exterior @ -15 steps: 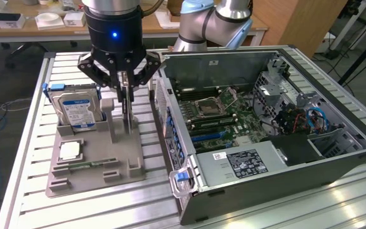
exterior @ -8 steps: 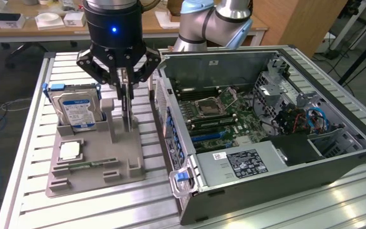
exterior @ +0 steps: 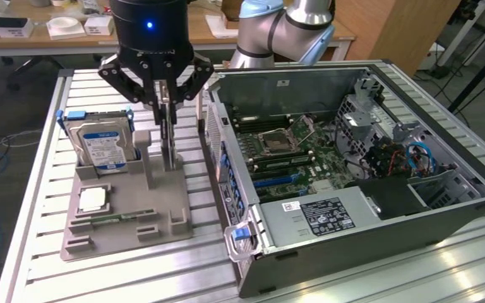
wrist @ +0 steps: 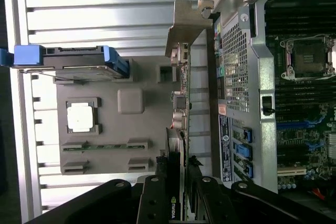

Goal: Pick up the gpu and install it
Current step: 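Pick up the gpu and move the gpu toward the slot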

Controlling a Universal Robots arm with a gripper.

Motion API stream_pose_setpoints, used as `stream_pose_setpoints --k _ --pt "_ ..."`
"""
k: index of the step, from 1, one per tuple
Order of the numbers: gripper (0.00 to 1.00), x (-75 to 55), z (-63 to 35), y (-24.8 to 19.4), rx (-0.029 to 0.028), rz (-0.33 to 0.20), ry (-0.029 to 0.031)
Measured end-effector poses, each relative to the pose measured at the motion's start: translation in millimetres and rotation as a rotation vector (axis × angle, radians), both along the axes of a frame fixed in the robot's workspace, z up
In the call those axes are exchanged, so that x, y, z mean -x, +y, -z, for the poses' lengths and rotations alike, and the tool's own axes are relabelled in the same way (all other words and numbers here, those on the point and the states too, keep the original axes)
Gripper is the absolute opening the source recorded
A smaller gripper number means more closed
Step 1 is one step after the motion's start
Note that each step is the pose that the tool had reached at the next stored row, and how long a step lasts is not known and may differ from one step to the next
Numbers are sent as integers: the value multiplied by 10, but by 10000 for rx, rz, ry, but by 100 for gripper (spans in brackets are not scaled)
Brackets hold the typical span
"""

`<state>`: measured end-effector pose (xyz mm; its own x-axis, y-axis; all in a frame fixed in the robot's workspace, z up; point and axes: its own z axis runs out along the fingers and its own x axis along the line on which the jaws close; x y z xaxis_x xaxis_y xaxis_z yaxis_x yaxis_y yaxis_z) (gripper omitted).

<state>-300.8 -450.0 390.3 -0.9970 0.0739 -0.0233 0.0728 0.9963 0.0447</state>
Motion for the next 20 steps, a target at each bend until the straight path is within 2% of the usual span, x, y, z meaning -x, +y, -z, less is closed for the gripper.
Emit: stream_pose_setpoints --k 12,16,20 --pt "26 0 -192 0 0 0 0" --pt "26 0 -233 0 0 0 -1" --pt "26 0 -234 0 0 0 0"
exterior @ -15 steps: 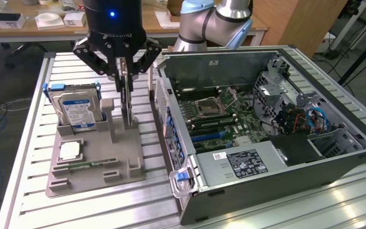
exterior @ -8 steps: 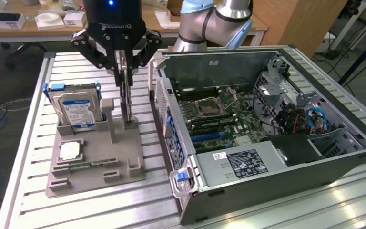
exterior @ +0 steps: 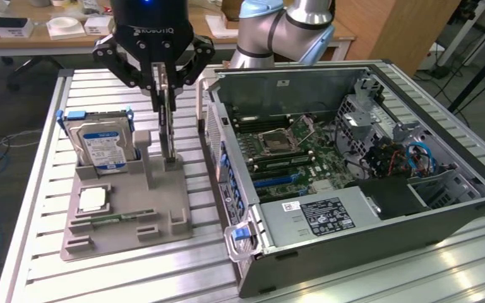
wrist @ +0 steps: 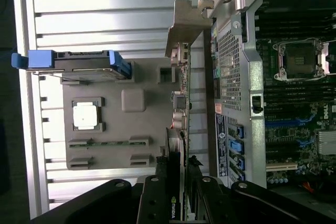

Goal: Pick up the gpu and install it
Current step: 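Pick up the gpu and move the gpu toward the slot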

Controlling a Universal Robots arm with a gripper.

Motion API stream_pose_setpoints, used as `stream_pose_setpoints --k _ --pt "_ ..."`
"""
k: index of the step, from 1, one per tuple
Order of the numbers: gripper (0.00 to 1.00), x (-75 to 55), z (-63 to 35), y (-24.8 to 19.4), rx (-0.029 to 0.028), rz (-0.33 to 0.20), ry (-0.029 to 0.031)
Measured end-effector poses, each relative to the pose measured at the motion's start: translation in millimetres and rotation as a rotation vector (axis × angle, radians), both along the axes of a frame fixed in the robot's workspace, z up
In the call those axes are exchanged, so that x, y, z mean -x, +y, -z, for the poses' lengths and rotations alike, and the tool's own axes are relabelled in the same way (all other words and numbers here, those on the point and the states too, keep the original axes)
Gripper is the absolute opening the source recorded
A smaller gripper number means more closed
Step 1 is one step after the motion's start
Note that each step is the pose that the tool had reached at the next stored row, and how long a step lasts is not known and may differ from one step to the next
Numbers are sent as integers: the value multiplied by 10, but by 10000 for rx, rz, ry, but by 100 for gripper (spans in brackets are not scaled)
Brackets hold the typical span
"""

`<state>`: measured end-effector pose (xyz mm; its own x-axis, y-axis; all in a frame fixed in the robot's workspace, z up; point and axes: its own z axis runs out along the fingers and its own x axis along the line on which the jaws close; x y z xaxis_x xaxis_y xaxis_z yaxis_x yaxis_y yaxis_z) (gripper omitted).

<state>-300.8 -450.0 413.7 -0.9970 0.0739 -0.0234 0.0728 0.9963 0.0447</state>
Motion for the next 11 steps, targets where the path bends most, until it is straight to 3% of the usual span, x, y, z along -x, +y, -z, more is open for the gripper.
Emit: stream_pose_setpoints --k 11 --pt "26 -65 0 0 0 1 0"
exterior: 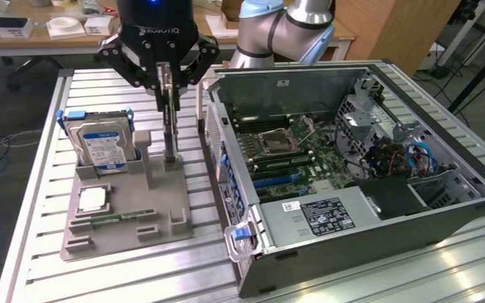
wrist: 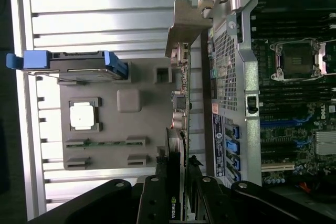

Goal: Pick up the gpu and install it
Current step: 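Pick up the gpu and move the gpu toward the slot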

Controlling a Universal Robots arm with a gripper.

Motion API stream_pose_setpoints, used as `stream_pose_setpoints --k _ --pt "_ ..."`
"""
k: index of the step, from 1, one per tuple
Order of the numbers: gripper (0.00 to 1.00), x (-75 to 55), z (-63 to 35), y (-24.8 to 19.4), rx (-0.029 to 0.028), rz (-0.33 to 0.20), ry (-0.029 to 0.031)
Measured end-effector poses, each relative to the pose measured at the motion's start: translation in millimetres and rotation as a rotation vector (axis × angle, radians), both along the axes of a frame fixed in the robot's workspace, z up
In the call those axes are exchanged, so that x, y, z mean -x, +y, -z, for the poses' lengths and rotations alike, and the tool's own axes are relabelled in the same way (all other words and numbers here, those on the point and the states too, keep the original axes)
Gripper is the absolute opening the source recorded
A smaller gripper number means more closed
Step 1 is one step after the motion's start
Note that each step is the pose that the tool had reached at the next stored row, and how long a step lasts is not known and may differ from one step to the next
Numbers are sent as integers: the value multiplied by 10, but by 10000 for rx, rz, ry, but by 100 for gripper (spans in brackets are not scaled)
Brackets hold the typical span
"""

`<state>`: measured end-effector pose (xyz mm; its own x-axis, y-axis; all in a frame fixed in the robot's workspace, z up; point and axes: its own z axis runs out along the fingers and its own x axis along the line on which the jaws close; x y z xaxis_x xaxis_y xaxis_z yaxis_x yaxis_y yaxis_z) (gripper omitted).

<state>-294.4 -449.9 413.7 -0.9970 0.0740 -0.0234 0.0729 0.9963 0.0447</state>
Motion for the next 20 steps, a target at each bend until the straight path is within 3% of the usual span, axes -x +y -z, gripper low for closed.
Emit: stream_pose_setpoints --k 20 --pt "26 -84 0 0 1 -1 0"
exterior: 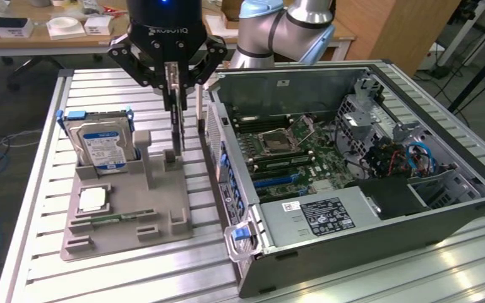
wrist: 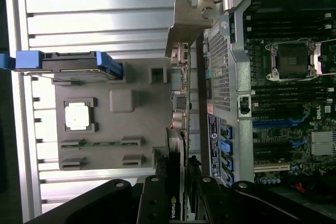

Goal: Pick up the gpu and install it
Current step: 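Pick up the gpu and move the gpu toward the slot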

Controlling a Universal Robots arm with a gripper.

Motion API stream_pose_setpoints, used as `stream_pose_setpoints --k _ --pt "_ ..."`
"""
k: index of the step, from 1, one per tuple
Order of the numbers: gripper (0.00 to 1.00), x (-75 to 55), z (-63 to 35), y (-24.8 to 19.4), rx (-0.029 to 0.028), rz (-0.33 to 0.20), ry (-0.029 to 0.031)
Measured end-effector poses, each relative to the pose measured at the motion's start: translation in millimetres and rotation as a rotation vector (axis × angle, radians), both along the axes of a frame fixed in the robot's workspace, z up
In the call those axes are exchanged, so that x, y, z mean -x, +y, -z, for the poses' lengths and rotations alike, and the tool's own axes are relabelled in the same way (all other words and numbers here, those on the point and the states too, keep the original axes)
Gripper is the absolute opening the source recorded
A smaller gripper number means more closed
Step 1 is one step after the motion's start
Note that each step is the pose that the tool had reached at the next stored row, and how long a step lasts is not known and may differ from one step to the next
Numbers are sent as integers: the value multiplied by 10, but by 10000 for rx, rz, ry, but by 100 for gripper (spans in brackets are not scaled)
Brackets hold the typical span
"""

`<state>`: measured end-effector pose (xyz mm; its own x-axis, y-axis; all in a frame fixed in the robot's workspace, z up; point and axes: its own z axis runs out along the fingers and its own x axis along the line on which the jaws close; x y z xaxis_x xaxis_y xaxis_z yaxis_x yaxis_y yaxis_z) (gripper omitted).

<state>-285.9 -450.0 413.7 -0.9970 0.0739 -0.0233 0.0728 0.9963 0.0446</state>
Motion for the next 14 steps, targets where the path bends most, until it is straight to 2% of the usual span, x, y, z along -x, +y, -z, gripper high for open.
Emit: stream_pose_setpoints --k 14 --pt "26 -47 0 0 -1 0 0"
